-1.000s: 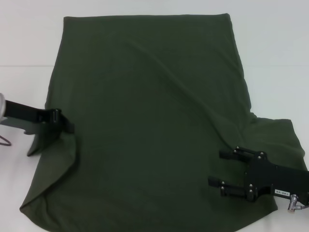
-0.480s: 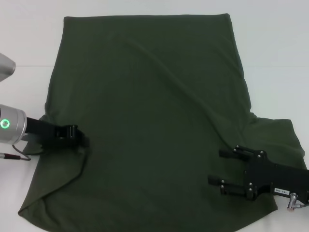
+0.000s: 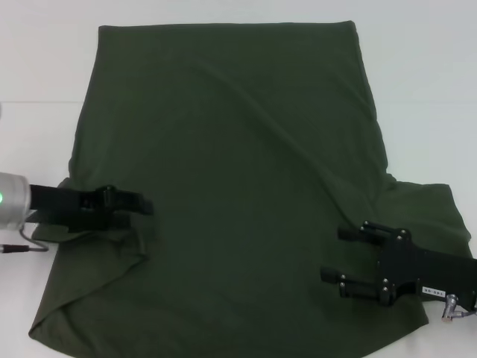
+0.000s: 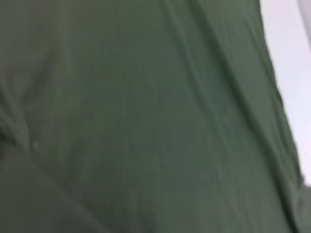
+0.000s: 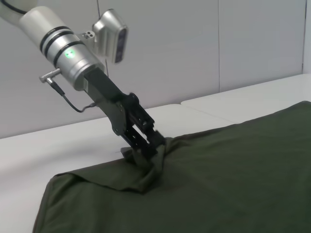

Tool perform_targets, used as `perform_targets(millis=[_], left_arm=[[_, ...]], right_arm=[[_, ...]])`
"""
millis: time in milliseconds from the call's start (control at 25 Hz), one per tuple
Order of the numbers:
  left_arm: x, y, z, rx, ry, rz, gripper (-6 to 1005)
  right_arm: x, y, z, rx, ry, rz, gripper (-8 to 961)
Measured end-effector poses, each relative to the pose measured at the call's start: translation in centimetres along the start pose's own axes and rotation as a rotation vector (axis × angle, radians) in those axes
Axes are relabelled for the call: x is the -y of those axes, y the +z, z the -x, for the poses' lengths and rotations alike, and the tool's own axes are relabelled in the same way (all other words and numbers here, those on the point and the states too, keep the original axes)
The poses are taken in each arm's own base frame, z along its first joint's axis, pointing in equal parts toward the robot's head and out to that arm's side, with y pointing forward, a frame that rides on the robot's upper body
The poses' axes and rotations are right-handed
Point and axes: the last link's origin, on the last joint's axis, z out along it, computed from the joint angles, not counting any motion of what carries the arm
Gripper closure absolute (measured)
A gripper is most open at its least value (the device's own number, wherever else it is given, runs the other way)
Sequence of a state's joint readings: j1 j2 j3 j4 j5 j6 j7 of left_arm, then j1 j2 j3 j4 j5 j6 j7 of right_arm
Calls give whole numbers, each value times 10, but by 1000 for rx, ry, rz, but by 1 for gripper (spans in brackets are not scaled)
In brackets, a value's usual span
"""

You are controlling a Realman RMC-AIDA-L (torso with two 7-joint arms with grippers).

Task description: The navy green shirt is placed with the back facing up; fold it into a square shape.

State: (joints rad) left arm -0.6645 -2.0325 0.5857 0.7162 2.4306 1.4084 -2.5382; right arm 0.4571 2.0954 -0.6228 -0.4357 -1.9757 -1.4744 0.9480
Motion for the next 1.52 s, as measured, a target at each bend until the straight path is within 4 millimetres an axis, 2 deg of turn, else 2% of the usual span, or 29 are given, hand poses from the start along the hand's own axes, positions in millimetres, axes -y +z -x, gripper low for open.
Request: perform_targets(millis=[200,280,480,560,960,1280,1520], left_arm=[[15,-21,9,-63,-128,102,518],[27,-33,16,-110,-216,158,450],[51,-46,39,-224,-401,267,236],[60,-46,54,-246,-468,290,236],[69,-25,74,-220,-593,263,236],[80,-23,70,-279,-636,209,235],[80,-20,64,-306,-640,197,235]], right_arm=[[0,0,0,0,0,-2,131],[1,0,0,0,0,-3,131],[1,0,0,-2,1,-9,131],[2,0,-1,-3,1,-12,131],[3,0,1,1,9,-19,130],[4,-1,1,0,9,-23,129],[5,0,1,-3,9,-26,130]])
